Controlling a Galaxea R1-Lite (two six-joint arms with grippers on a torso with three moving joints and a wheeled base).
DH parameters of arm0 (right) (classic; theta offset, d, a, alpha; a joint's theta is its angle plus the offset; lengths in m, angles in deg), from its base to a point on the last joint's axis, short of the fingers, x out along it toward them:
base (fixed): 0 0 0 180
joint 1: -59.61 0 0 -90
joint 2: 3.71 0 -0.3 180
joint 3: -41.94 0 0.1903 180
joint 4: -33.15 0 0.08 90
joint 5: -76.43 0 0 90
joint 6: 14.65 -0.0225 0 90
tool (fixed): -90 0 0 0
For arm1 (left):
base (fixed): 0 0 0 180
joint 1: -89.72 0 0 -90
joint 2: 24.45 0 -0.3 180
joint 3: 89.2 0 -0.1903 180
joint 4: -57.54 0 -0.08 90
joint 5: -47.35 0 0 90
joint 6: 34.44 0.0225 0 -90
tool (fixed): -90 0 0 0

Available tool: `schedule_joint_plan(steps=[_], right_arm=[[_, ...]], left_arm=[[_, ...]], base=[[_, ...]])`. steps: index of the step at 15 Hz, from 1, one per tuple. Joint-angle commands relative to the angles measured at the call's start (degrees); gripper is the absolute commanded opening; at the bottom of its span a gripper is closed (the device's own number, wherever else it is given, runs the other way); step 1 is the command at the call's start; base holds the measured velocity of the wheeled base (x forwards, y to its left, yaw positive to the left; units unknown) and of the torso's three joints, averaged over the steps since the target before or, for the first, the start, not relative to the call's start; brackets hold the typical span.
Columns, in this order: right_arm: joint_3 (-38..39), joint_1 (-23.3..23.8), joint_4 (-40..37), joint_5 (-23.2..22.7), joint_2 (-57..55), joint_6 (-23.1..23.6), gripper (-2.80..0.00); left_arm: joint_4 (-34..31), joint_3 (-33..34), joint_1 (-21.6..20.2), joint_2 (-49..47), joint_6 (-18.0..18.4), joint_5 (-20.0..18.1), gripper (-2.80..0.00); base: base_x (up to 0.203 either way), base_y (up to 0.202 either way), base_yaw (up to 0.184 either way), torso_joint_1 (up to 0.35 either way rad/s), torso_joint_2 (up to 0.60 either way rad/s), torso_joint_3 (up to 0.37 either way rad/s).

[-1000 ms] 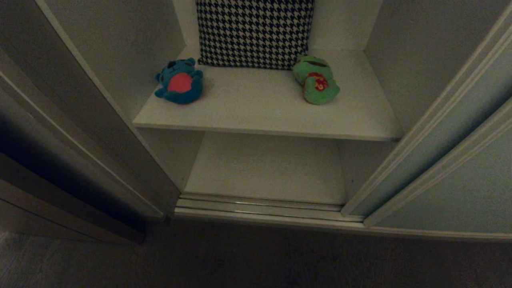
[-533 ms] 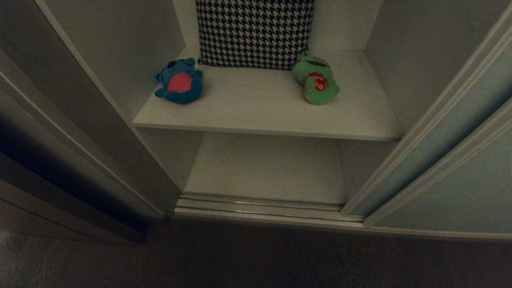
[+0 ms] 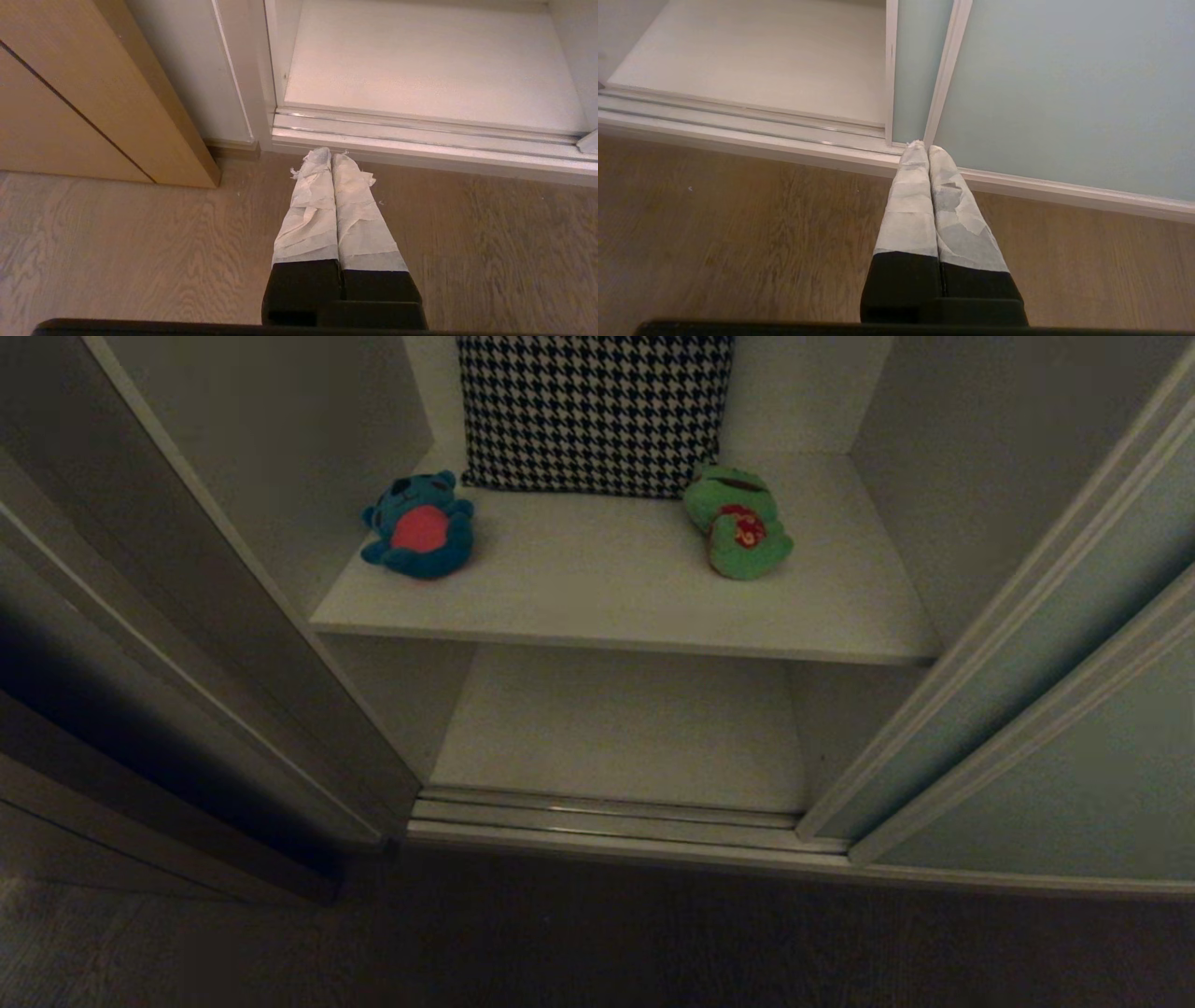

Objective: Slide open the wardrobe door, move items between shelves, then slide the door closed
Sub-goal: Close the door

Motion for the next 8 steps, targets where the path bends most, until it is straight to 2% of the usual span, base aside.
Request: schedule_joint_plan(steps=[1, 6, 8], right_arm=[[-0.43, -0.01, -1.1, 0.16, 0.03, -0.49, -2.8], [-2.38, -0.01, -2.6, 1.06, 0.03, 0.52, -2.8], [-11.74, -0.05, -5.36, 0.76, -2.92, 0.11, -2.8]], left_arm=[[0.03, 0.0, -0.01, -0.08, -0.03, -0.01, -2.8], [0.03, 0.0, 0.0, -0.08, -0.03, -0.01, -2.8], [0.03, 0.0, 0.0, -0.08, -0.03, -0.01, -2.8]], base=[[0.0, 0.0, 0.0, 0.0, 0.0, 0.0], [0.0, 0.0, 0.0, 0.0, 0.0, 0.0], [0.0, 0.0, 0.0, 0.0, 0.0, 0.0]])
